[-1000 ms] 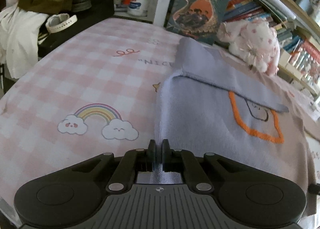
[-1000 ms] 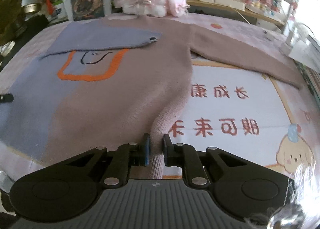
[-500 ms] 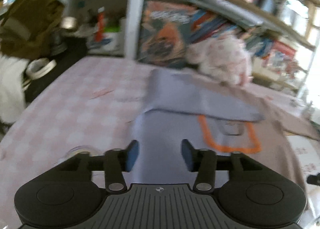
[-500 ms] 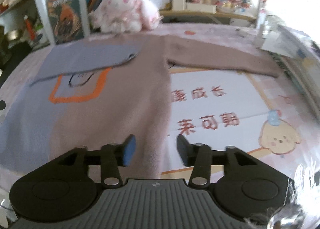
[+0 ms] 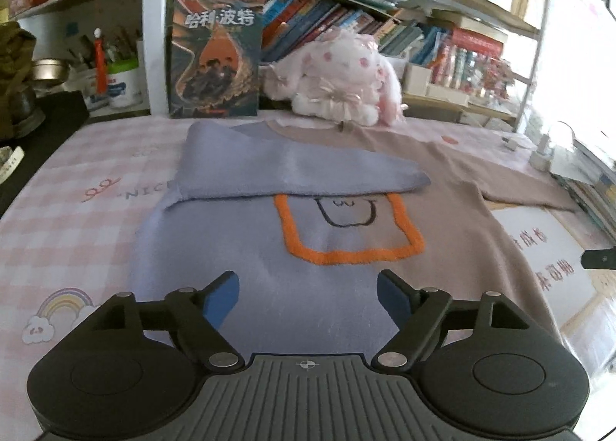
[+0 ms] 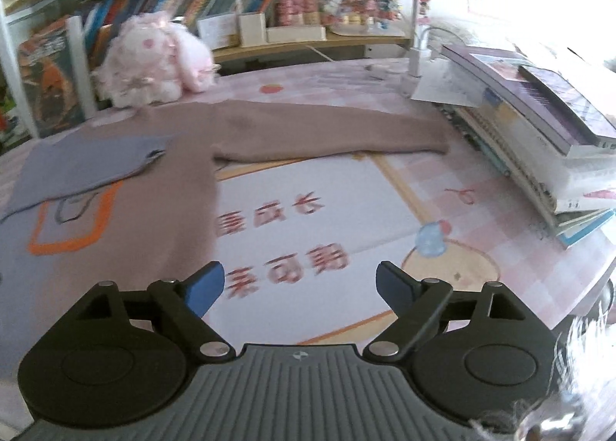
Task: Fold clothes
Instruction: 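Move the right gripper to the pink sleeve cuff and grasp it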
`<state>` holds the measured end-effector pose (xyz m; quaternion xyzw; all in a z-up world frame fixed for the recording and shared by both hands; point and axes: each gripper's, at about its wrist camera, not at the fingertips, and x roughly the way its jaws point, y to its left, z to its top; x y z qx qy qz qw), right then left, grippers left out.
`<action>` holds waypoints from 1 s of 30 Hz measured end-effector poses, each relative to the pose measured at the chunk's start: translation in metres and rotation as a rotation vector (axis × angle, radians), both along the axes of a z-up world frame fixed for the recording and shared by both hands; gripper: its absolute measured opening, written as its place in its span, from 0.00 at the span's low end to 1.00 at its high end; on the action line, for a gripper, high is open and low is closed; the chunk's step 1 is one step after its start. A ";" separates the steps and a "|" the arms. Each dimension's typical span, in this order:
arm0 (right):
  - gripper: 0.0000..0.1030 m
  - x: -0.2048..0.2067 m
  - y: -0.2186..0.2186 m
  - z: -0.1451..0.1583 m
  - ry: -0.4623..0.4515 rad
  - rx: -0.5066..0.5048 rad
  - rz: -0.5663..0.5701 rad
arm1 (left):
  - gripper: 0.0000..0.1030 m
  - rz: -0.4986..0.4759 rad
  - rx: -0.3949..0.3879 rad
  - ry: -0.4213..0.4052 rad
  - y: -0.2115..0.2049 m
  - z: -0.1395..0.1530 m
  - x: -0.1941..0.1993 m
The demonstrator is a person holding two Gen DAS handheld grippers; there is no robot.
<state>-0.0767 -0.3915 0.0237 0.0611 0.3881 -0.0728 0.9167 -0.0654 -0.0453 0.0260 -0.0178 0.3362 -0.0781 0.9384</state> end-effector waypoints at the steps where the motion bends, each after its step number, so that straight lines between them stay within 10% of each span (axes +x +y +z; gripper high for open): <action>1: 0.83 0.005 -0.006 -0.001 0.001 -0.003 -0.005 | 0.79 0.020 -0.001 0.001 -0.003 0.000 0.004; 30: 0.88 0.153 -0.145 -0.044 0.127 0.112 0.016 | 0.79 0.395 0.090 0.106 -0.133 -0.006 -0.008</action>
